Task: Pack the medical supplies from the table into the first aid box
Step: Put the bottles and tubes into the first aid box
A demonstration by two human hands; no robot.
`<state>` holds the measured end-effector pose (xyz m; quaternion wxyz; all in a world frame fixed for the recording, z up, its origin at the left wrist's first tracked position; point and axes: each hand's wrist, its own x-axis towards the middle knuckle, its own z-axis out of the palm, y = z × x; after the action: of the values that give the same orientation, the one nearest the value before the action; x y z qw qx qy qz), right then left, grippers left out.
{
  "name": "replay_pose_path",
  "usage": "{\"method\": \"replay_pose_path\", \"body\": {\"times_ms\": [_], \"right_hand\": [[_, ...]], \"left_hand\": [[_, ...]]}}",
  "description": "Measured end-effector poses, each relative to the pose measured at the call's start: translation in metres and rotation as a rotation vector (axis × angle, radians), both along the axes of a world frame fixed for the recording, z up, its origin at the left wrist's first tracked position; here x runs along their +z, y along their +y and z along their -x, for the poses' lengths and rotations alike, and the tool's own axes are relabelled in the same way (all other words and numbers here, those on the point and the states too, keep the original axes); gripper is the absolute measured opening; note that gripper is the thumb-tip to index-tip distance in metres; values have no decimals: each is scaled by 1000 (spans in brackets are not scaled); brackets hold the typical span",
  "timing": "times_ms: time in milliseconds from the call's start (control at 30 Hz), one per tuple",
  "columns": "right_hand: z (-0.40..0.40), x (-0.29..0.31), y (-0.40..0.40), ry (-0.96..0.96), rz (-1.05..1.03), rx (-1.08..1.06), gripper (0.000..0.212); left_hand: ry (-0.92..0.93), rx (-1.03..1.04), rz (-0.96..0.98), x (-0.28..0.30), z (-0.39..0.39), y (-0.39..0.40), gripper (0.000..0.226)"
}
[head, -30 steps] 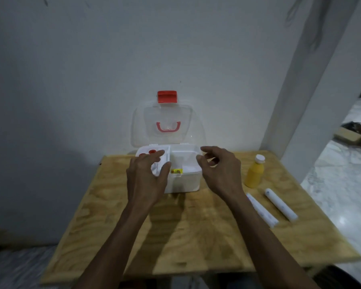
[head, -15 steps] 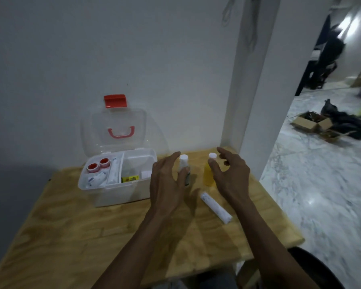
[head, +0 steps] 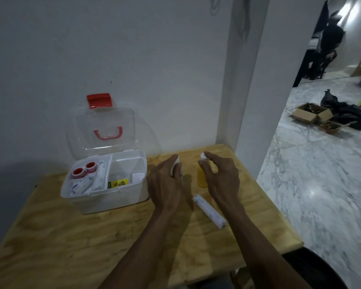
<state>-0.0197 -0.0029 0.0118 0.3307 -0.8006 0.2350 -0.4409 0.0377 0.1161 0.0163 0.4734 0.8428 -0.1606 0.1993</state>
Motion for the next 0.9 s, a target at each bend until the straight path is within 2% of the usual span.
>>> {"method": "replay_pose_path", "body": {"times_ms": [267, 600, 900], "right_hand": [[-9, -14, -8, -47, 329, -84, 21], [-4, -2, -10, -38, 258, -63, 22], [-4, 62, 22, -176, 239, 16, 25]], "left_hand": [[-113, 30, -72, -4, -5, -1, 26], [-114, -73, 26, 5, -4, 1, 27], [-207, -65, 167, 68, -1, 38, 27]]}}
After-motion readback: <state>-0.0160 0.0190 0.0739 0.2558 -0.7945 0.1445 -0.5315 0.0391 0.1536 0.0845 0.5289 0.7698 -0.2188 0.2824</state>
